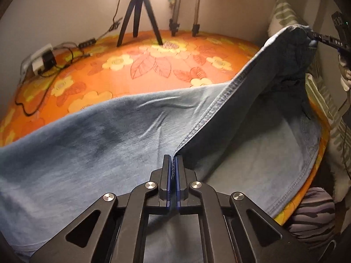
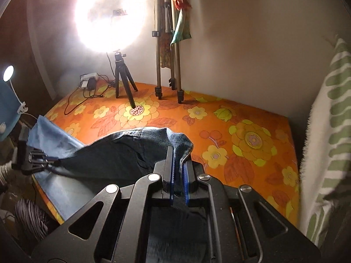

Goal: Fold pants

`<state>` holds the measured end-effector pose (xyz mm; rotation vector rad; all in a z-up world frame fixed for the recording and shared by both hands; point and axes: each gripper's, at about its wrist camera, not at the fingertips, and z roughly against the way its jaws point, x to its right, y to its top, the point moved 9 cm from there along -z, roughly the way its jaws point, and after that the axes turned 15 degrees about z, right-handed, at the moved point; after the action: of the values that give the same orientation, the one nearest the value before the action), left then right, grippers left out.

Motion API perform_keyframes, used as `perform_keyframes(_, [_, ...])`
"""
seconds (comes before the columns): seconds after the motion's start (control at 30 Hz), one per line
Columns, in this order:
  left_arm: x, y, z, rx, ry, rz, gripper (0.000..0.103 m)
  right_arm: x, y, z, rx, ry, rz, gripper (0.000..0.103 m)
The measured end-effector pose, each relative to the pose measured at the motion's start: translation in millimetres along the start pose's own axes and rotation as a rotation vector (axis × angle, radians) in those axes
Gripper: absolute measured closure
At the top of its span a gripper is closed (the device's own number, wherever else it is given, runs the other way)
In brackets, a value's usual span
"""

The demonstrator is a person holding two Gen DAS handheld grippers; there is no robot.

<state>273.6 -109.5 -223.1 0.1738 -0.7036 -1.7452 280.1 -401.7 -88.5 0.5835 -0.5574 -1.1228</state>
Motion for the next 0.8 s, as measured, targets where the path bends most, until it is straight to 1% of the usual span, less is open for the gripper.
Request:
perform_keyframes(0.2, [8, -5, 27, 0.047, -0.005, -0.026, 0.101, -19, -35, 40, 0.013, -0.026, -0.004, 0.097])
perform_keyframes(0.3, [11, -10, 38, 0.065, -0.01, -0.032, 0.102, -29, -58, 56, 0.005, -0.045, 0.004, 0.097])
perform_keyframes(0.37, [13, -16, 43, 0.07, -0.01, -0.055, 0.102, -38, -80, 62, -0.012, -0.08, 0.04, 0.097])
perform_keyframes(0.43, [15, -25, 43, 0.06, -0.008, -0.072, 0.102, -45, -103, 63, -0.03, -0.076, 0.042, 0.097])
perform_keyframes(0.5, [15, -35, 41, 0.043, -0.006, -0.081, 0.102, -50, -132, 58, -0.057, -0.082, 0.027, 0.096])
perform_keyframes(0.57, [15, -45, 36, 0.019, -0.003, -0.088, 0.102, -58, -156, 53, -0.064, -0.076, 0.019, 0.096])
perform_keyframes(0.6, [16, -48, 35, 0.011, -0.002, -0.09, 0.102, -61, -163, 52, -0.071, -0.073, 0.014, 0.096])
perform_keyframes(0.7, [17, -58, 31, -0.012, -0.002, -0.101, 0.102, -74, -191, 50, -0.096, -0.035, 0.001, 0.092])
perform_keyframes(0.77, [17, -61, 30, -0.016, -0.004, -0.104, 0.102, -79, -203, 54, -0.111, -0.029, -0.012, 0.076])
perform_keyframes(0.8, [17, -61, 30, -0.017, -0.005, -0.101, 0.102, -78, -212, 59, -0.122, -0.032, -0.035, 0.072])
